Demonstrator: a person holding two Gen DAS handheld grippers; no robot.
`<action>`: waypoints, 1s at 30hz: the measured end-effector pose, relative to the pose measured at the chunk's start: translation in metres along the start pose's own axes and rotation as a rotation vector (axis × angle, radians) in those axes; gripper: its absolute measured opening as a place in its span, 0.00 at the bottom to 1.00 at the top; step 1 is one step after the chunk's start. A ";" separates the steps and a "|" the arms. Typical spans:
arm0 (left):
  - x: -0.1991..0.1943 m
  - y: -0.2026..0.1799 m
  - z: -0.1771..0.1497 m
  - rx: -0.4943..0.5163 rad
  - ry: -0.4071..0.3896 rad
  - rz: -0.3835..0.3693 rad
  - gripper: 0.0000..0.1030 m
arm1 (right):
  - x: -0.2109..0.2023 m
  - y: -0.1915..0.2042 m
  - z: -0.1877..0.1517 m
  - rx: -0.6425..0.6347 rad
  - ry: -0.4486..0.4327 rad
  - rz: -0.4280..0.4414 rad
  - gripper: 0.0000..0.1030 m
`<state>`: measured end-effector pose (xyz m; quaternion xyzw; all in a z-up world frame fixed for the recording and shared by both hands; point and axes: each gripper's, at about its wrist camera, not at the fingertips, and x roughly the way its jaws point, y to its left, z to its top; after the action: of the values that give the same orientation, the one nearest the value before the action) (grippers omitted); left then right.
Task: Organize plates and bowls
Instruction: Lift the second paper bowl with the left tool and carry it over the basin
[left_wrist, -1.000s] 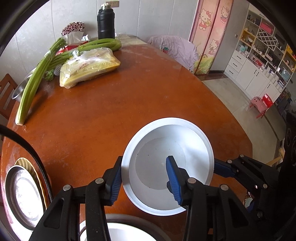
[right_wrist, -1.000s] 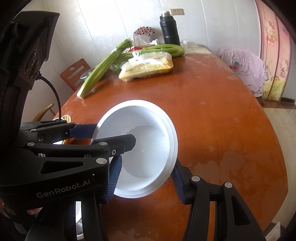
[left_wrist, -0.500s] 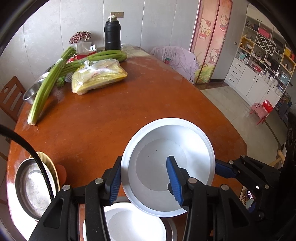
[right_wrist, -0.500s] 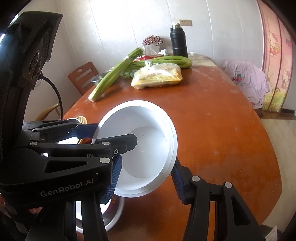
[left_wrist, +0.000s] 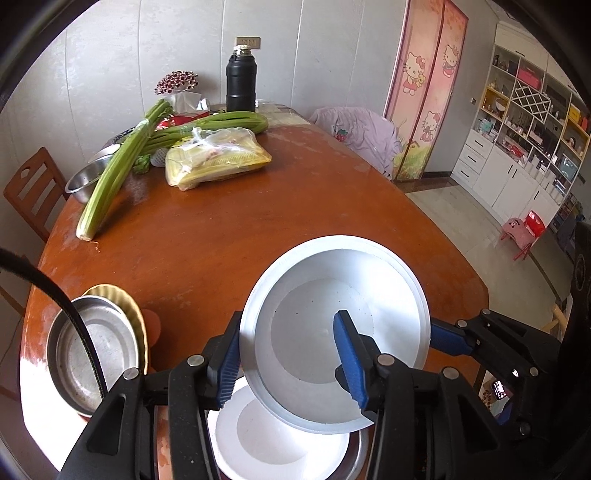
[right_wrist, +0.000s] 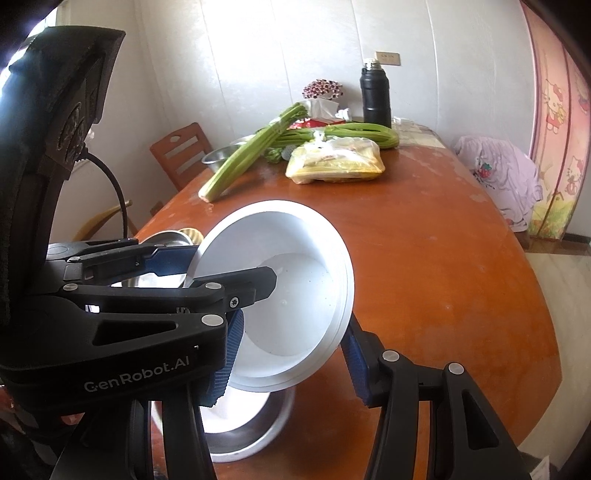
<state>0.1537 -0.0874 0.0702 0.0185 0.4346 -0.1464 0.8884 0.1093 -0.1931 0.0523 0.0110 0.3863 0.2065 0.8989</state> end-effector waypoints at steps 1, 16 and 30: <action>-0.002 0.002 -0.001 -0.002 -0.004 0.001 0.47 | -0.001 0.003 0.000 -0.005 -0.002 0.003 0.54; -0.011 0.025 -0.036 -0.044 0.025 -0.002 0.47 | 0.005 0.035 -0.018 -0.049 0.057 0.039 0.54; 0.007 0.041 -0.071 -0.084 0.088 -0.009 0.48 | 0.029 0.056 -0.044 -0.102 0.150 0.040 0.54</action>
<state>0.1147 -0.0388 0.0169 -0.0143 0.4793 -0.1311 0.8677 0.0762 -0.1372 0.0112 -0.0423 0.4411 0.2440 0.8626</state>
